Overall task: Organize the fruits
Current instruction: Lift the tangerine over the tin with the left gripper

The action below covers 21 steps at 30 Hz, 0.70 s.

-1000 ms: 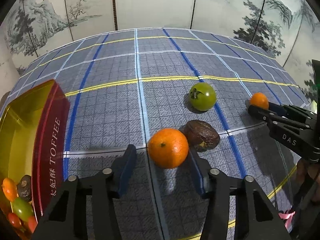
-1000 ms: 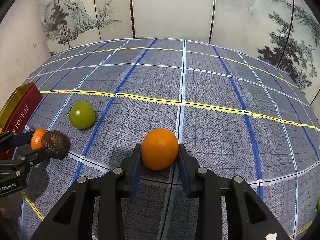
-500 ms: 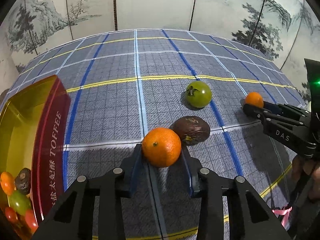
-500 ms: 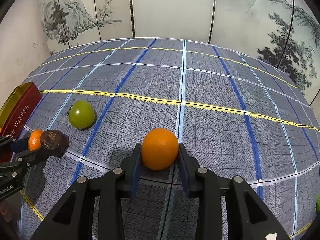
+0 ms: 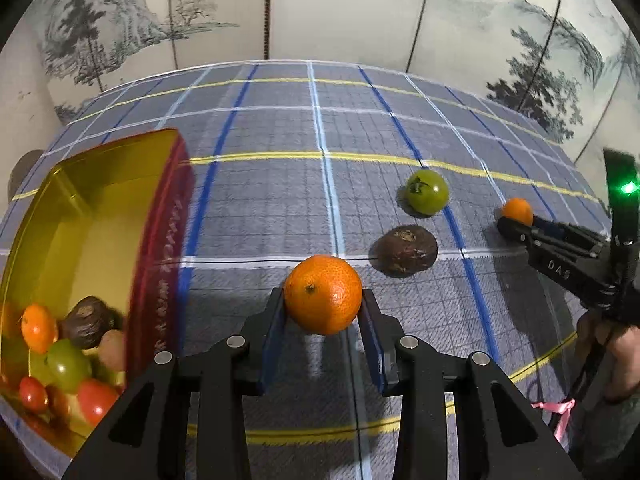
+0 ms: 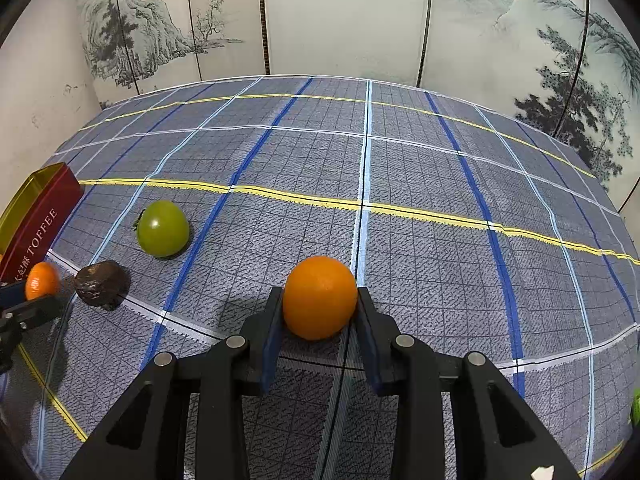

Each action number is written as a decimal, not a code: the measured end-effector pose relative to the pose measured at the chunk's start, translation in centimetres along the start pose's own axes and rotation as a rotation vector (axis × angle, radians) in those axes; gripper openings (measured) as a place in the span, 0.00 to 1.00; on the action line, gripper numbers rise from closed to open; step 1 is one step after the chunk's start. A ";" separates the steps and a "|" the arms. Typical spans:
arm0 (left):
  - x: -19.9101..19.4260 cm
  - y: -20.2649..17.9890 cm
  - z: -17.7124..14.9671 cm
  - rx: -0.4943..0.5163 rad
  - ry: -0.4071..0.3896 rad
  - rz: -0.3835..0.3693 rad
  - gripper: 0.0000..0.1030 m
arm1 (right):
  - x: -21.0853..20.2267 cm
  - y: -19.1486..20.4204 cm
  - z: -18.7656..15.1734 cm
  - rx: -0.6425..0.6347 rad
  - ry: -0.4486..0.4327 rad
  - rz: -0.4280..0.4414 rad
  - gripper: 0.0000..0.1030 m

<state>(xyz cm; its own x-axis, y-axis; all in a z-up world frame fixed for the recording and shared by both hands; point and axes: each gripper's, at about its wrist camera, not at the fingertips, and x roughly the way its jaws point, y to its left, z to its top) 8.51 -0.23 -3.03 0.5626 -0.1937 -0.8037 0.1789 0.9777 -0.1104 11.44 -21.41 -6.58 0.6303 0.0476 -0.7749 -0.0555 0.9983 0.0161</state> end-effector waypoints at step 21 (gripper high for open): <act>-5.8 9.0 0.4 -0.158 -0.091 0.171 0.36 | 0.0 0.1 0.0 -0.001 0.000 -0.002 0.31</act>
<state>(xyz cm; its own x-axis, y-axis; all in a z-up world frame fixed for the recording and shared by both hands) 7.19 9.70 0.92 0.6455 -0.0234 -0.7634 -0.0501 0.9961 -0.0729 11.43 -21.32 -6.56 0.6303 0.0456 -0.7750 -0.0553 0.9984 0.0138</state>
